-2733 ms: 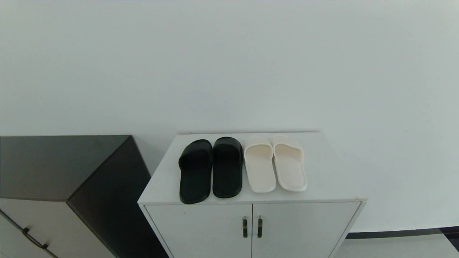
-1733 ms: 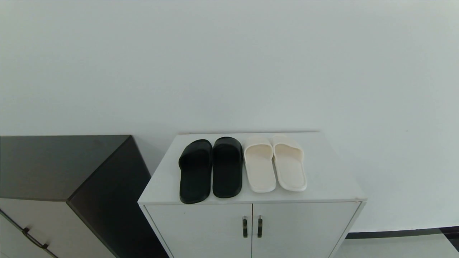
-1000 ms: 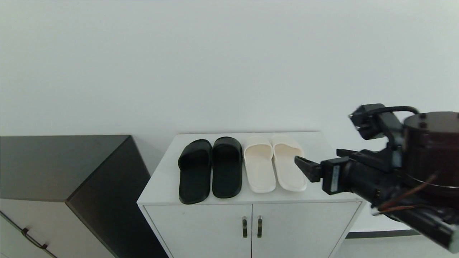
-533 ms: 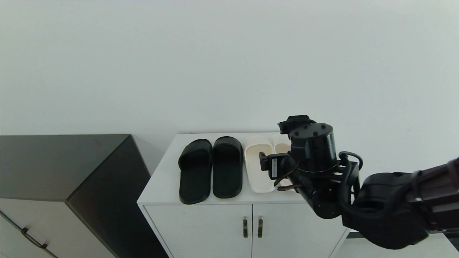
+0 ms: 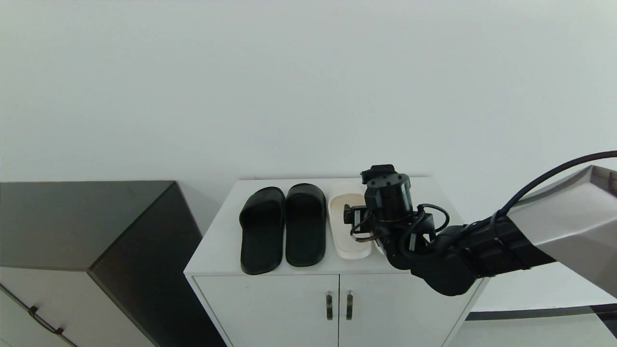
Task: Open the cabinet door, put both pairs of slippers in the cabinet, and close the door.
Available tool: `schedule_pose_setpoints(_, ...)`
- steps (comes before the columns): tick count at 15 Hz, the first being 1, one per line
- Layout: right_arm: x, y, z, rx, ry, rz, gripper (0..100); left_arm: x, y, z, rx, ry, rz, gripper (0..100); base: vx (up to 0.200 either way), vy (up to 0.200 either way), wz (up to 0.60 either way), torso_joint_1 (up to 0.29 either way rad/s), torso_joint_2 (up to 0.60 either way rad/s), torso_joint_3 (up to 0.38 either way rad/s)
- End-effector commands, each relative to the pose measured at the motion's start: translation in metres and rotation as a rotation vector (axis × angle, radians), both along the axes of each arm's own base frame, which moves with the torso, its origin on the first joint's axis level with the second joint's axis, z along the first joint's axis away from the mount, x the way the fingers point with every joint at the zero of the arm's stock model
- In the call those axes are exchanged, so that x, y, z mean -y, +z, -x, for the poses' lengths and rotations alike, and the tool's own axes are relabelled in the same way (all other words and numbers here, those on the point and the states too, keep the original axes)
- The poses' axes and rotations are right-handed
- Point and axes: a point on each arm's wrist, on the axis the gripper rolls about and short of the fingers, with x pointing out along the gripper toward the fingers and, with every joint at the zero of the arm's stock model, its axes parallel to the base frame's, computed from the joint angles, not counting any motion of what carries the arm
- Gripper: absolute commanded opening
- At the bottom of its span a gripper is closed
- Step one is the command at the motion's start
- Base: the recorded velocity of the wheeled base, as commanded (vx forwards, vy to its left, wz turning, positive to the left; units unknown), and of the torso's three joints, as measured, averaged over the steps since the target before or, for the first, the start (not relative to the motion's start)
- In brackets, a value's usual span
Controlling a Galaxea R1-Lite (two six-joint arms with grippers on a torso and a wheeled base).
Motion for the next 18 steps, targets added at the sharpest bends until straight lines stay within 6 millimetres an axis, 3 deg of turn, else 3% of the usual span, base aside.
schedule_pose_setpoints(1, -0.006, -0.014, -0.017, -0.008, -0.016, 0.009, 100, 0.000, 0.000, 0.000, -0.002, 0.000, 0.000, 0, 0.000, 0.000, 0.00, 0.000, 0.00, 0.000)
schedule_pose_setpoints(8, -0.001, -0.021, -0.050, 0.016, -0.071, -0.013, 100, 0.000, 0.000, 0.000, -0.002, 0.000, 0.000, 0, 0.000, 0.000, 0.00, 0.000, 0.00, 0.000)
schedule_pose_setpoints(9, 0.000, -0.020, -0.051, 0.019, -0.073, -0.013, 0, 0.000, 0.000, 0.000, -0.002, 0.000, 0.000, 0, 0.000, 0.000, 0.00, 0.000, 0.00, 0.000)
schedule_pose_setpoints(14, -0.005, -0.013, -0.050, 0.037, -0.063, -0.020, 0, 0.000, 0.000, 0.000, -0.002, 0.000, 0.000, 0, 0.000, 0.000, 0.00, 0.000, 0.00, 0.000)
schedule_pose_setpoints(18, 0.007, 0.017, -0.025, 0.059, -0.049, -0.038, 0, 0.000, 0.000, 0.000, -0.002, 0.000, 0.000, 0, 0.000, 0.000, 0.00, 0.000, 0.00, 0.000)
